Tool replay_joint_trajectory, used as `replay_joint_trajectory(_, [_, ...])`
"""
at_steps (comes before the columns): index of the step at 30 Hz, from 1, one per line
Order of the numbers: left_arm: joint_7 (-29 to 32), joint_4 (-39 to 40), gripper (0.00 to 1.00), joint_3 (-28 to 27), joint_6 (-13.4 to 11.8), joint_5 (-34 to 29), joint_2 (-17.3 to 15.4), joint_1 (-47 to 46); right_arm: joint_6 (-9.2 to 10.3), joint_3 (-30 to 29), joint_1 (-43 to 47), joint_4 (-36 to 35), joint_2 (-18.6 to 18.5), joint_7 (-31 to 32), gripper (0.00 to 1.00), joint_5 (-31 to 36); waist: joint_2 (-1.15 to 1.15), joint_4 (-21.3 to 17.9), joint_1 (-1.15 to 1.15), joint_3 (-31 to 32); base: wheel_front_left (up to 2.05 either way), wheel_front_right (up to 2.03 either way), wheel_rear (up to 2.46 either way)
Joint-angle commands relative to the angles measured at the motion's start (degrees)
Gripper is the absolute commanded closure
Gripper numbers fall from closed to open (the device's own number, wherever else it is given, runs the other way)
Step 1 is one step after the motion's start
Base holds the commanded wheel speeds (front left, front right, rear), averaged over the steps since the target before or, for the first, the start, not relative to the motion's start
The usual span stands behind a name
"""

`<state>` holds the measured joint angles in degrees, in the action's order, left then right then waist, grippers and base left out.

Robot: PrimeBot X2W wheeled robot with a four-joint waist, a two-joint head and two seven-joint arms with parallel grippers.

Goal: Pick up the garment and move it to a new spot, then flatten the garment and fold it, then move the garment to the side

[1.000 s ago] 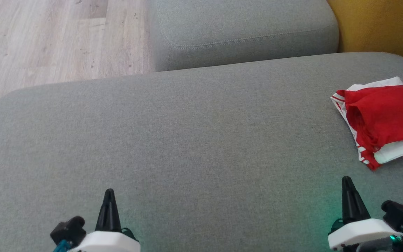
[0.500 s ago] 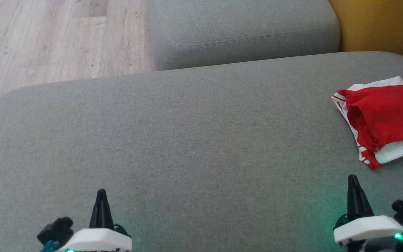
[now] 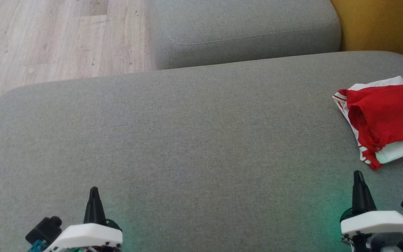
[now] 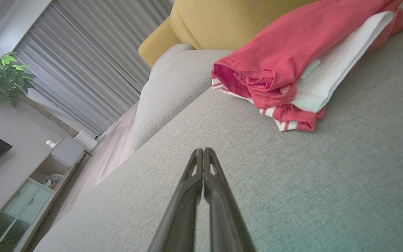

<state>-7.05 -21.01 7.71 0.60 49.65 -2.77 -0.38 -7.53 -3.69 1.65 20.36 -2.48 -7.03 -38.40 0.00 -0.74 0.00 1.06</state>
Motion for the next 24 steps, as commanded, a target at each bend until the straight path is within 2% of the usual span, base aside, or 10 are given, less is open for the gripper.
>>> replay_joint_trajectory(1, [0.4,2.2,1.0,-1.4,0.6,1.2,-0.1,-3.1,0.02,0.2,-3.2,-2.2,-0.2,0.4,1.0,-1.6,0.0,0.0,0.0,0.0,0.0,0.0,0.0])
replay_joint_trajectory(24, [4.2,3.6,1.0,-5.1,2.4,13.1,-0.1,-3.9,0.02,-0.7,-4.5,-3.4,-0.2,4.2,1.0,-16.7,0.0,0.2,0.0,-0.4,0.0,0.0,0.0])
